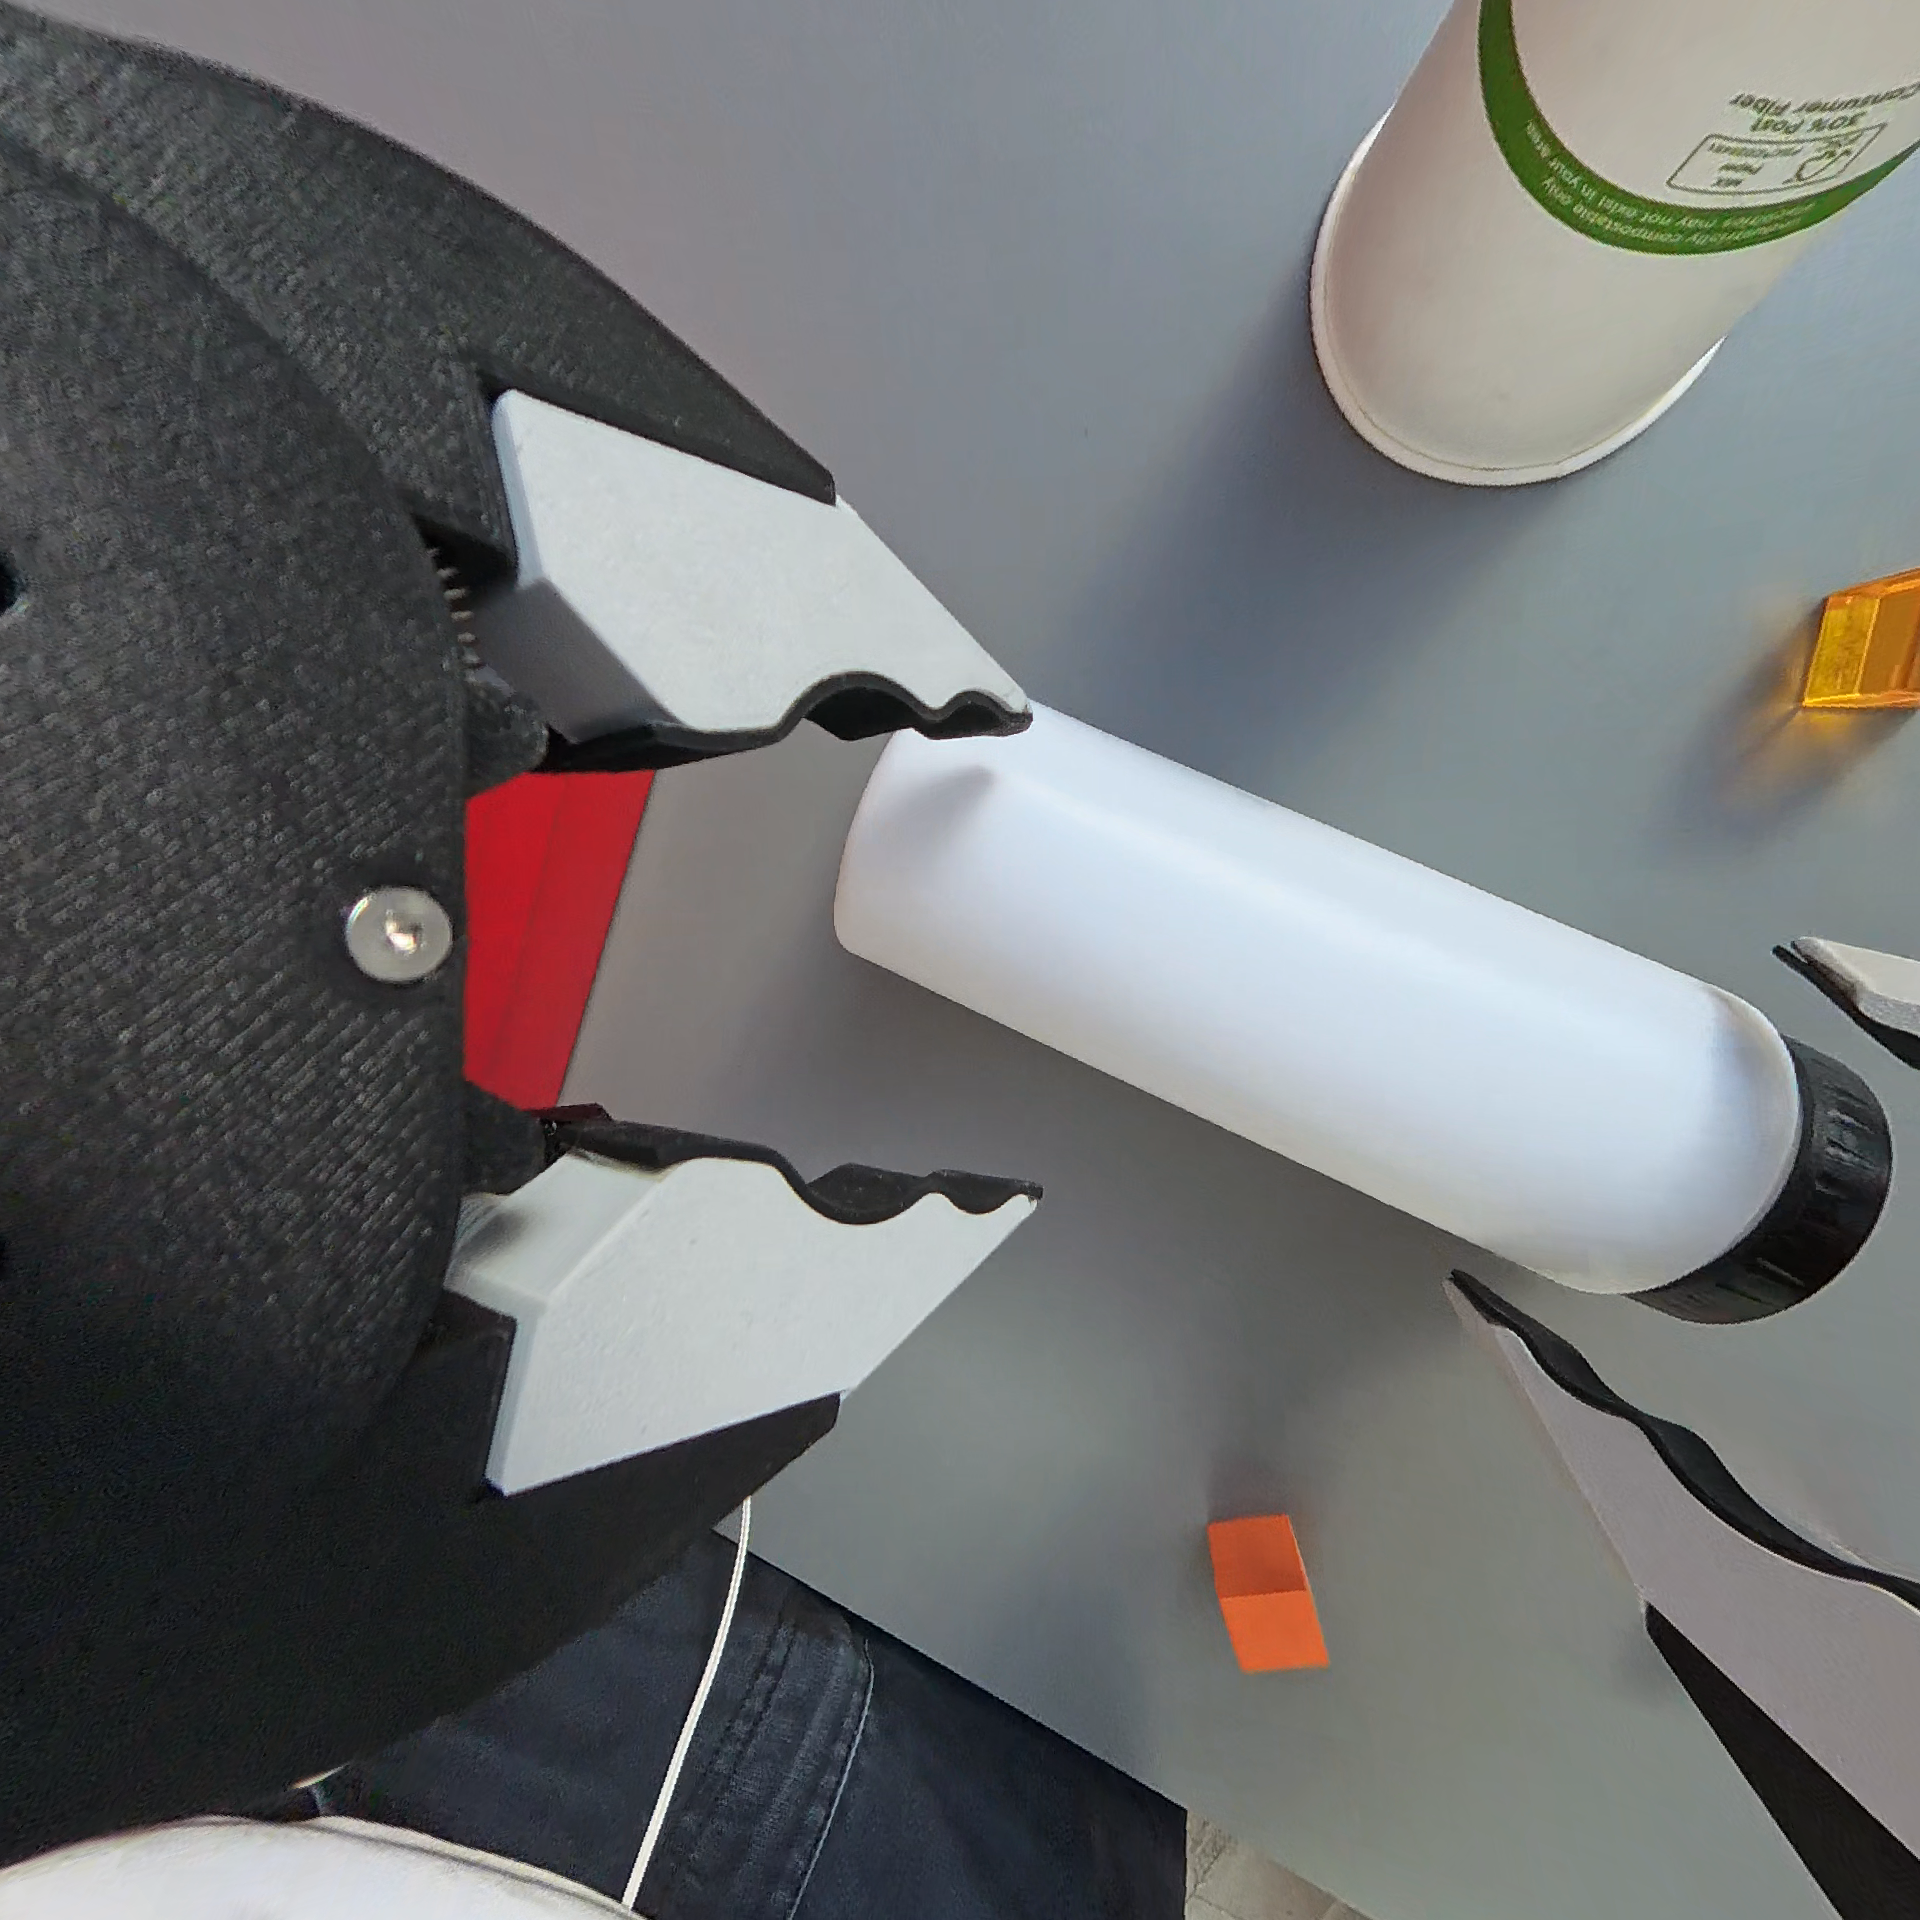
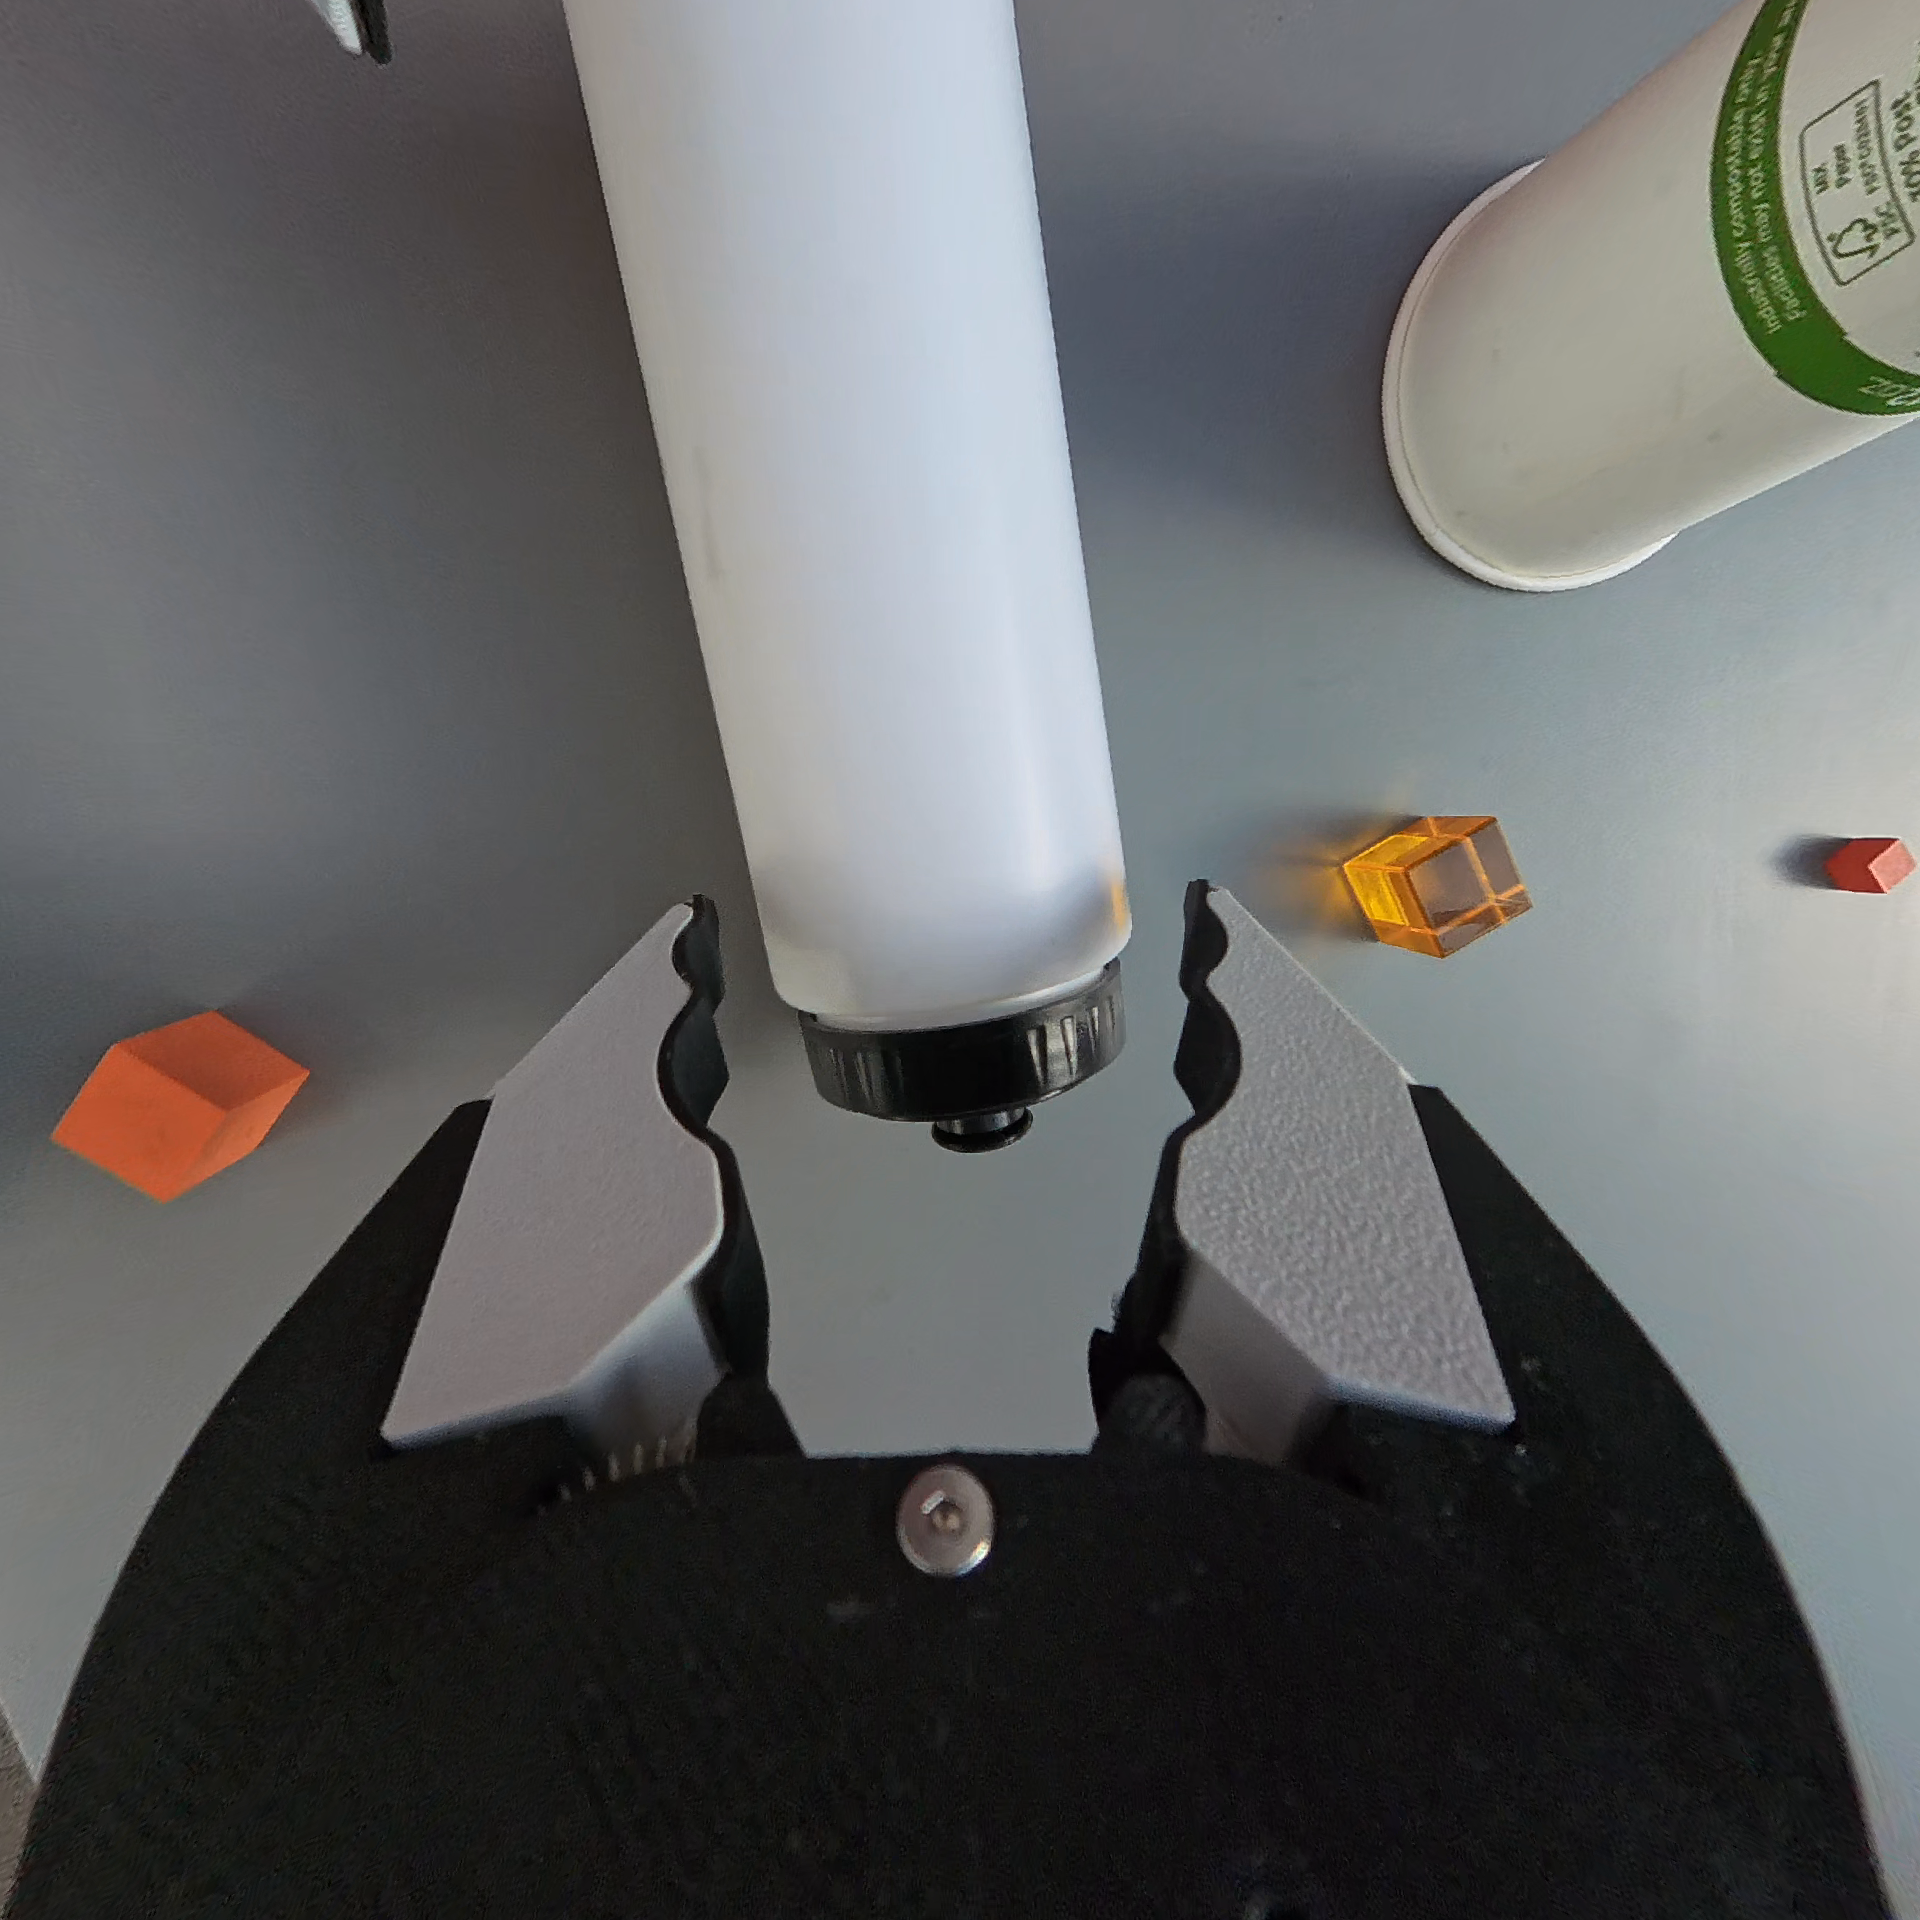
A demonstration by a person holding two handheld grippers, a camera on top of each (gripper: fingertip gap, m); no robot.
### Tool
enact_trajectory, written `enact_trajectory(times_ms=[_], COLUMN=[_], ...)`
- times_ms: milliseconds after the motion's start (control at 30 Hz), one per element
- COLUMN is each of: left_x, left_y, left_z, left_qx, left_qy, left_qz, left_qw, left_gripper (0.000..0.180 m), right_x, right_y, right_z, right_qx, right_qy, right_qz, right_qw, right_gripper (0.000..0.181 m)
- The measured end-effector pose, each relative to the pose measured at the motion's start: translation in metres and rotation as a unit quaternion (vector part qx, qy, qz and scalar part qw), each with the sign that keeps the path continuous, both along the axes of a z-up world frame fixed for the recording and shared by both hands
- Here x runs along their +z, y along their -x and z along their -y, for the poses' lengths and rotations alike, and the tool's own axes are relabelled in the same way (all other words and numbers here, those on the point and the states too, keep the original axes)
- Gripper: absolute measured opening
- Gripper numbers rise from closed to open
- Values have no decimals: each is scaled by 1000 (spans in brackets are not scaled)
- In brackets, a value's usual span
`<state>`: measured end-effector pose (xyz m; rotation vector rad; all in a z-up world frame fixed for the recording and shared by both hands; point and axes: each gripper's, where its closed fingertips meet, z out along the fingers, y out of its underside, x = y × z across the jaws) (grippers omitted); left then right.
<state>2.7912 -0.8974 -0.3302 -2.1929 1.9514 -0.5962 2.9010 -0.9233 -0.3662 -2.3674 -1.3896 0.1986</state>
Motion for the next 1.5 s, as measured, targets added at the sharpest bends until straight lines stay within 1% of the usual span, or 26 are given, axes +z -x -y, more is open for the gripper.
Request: enact_trajectory(times_ms=[100,267,333,400,467,667,767,967,1167,1300,1333,1433,1500], left_x=[0,0,4,7,6,-15,-16,-13,-3,11,15,26,27], left_y=[-2,2,3,5,7,8,4,3,2,2,2,7,12], left_z=[-2,-8,-10,-11,-9,7,8,7,5,0,-2,-6,-7], left_qx=[0,15,18,18,15,-15,-16,-12,-1,33,46,78,83], left_qy=[-5,-4,-5,-8,-11,-22,-35,-40,-44,-37,-32,-21,-22], left_qz=[1,-2,1,-1,-4,-31,-28,-23,-13,10,17,34,33], left_qw=[1000,1000,1000,1000,1000,999,999,999,999,999,998,996,996], left_gripper=[81,81,81,82,81,79,79,79,79,78,78,77,77], right_x=[8,33,44,53,57,40,31,29,51,86,93,101,94], right_y=[2,15,14,7,-2,-14,-9,-12,-43,-40,-35,-8,10], right_z=[2,-5,-11,-15,-13,17,30,37,43,9,-9,-72,-115], right_qx=[-15,-46,-63,-82,-98,-134,-143,-170,-223,-255,-254,-250,-234], right_qy=[2,3,-6,-18,-28,2,14,4,-26,-45,-50,-54,-68], right_qz=[-25,-111,-132,-138,-142,-153,-160,-174,-189,-253,-260,-266,-238], right_qw=[1000,993,989,987,985,979,977,970,956,932,930,929,940], right_gripper=[88,89,89,89,84,82,80,78,77,73,75,94,96])
